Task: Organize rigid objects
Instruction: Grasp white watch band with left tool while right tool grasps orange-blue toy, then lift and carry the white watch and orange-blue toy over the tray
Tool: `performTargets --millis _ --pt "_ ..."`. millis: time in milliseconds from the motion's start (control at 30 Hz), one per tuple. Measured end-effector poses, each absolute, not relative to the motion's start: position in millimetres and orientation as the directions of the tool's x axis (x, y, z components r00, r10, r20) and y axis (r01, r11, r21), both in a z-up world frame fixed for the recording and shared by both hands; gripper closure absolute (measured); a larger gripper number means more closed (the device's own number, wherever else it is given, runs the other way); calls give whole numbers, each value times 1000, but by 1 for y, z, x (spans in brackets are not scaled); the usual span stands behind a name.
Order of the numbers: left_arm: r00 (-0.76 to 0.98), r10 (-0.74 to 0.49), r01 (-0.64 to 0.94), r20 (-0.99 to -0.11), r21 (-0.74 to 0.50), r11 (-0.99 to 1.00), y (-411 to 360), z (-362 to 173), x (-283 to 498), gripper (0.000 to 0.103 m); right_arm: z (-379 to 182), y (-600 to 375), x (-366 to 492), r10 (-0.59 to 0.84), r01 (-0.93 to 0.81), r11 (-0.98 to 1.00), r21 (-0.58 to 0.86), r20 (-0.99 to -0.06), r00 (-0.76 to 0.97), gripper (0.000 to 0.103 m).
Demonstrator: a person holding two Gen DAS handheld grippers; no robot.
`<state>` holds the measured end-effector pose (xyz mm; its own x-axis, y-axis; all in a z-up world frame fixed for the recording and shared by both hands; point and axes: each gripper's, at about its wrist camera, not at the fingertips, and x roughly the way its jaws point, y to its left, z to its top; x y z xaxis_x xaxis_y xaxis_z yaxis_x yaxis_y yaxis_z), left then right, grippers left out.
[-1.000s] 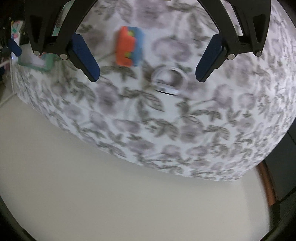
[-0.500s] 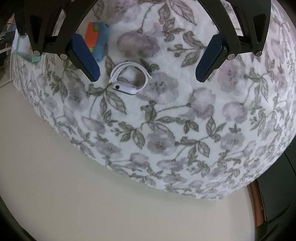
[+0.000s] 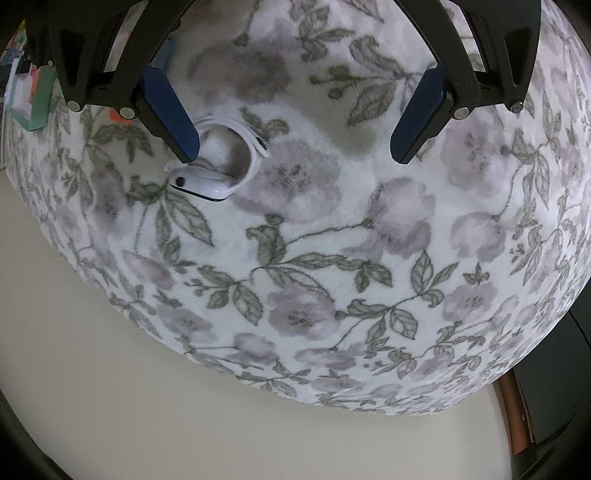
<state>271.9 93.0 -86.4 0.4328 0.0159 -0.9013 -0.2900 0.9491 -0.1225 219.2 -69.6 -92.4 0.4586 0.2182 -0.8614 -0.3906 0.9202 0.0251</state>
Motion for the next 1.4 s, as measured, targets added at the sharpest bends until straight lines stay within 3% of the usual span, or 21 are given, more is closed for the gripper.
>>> performTargets --millis 100,267,333,367,500,633,800,1400 --pt "433 22 -297 -901 -120 947 96 -91 272 0 -97 -68 221 210 -384 923 21 -864 458 0" --pt "433 51 -290 -900 -86 953 95 -94 275 3 -100 -68 225 213 -369 929 33 -862 459 10" --pt "436 63 -279 -898 -68 958 92 -94 275 14 -100 -67 226 213 -365 930 34 -860 463 18" --pt "434 66 -274 -898 -62 960 90 -94 274 28 -99 -67 226 210 -365 931 29 -857 470 21" --pt "444 70 -239 -893 -42 970 84 -94 273 41 -96 -68 228 211 -351 936 36 -854 476 35" --pt "451 59 -200 -890 -36 979 76 -91 272 59 -95 -74 230 201 -325 945 38 -851 486 58" --pt "455 45 -161 -889 -33 986 64 -89 272 82 -94 -82 232 221 -303 950 76 -850 478 58" --pt "474 -3 -154 -880 -86 984 60 -77 272 90 -92 -90 230 236 -288 952 106 -854 464 58"
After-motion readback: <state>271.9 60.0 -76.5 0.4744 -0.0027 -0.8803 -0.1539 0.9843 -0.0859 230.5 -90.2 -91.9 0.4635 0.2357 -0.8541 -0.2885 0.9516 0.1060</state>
